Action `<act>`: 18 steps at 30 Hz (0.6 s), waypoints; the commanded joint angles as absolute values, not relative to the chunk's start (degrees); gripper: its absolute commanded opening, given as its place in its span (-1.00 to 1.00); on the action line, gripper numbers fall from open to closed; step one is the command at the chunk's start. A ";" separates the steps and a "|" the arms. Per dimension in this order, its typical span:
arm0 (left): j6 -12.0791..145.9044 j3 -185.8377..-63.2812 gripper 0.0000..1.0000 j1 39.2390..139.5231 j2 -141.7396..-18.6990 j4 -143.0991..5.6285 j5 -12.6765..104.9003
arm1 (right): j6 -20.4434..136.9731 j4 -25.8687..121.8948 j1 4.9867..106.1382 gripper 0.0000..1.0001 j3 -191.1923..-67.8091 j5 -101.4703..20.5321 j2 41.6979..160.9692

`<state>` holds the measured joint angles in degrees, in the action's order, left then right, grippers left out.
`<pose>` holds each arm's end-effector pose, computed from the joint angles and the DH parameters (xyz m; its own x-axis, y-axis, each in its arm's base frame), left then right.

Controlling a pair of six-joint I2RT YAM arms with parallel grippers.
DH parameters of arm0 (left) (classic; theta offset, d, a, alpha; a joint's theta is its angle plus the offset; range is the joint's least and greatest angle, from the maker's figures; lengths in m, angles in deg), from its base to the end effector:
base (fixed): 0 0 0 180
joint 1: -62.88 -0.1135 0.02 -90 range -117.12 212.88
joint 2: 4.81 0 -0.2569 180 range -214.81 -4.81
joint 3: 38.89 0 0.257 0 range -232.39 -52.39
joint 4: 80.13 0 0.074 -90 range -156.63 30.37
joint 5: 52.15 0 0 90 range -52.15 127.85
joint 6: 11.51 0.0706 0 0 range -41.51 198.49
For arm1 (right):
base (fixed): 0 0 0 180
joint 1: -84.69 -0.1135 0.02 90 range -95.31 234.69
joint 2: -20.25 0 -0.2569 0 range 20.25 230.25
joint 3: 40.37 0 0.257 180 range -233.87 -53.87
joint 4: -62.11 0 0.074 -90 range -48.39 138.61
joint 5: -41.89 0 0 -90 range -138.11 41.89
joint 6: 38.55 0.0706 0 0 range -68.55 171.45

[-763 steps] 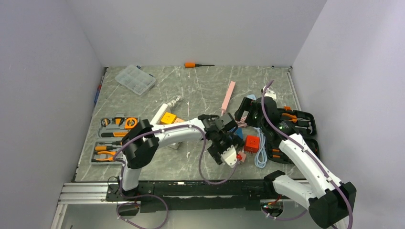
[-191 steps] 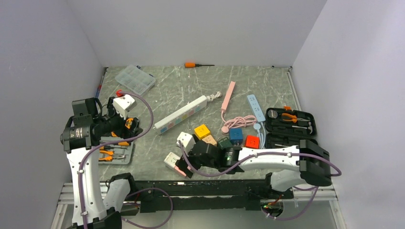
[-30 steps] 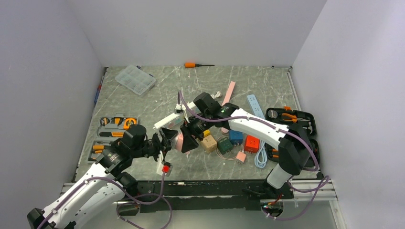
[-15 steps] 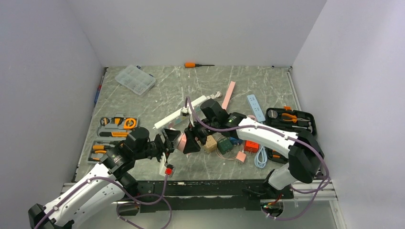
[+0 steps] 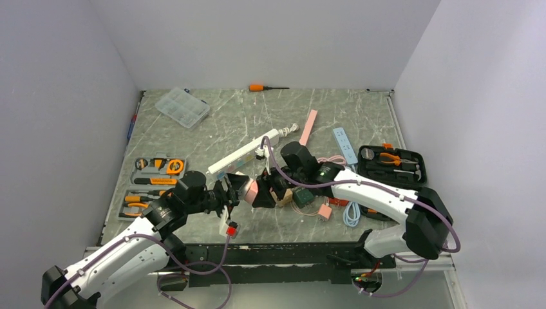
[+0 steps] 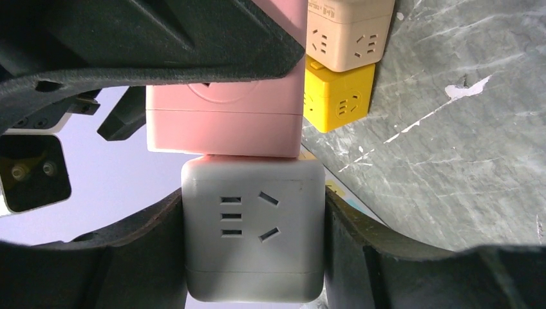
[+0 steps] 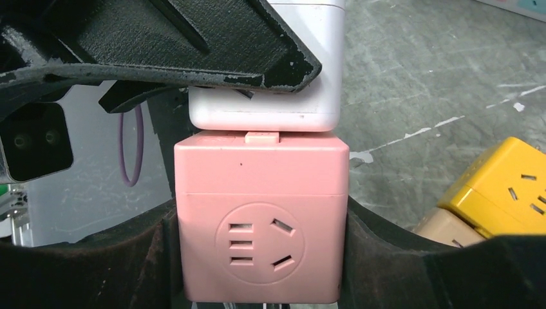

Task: Pull the plug off the socket
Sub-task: Remove the plug from the socket, then place the plug at the center of the board.

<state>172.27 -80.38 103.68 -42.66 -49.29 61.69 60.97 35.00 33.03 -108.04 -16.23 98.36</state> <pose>0.1304 -0.1502 0.2241 0.8907 0.4368 -0.1257 0.2879 -0.3282 0.8997 0.1730 0.2788 0.2367 -0.5260 -0.4386 -0.7287 -0.8505 0.2747 0.4486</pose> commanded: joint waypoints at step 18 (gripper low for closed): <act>172.53 -83.95 -1.00 87.62 -48.20 -48.45 46.37 | 67.55 20.89 29.49 -1.00 -98.54 -16.28 83.85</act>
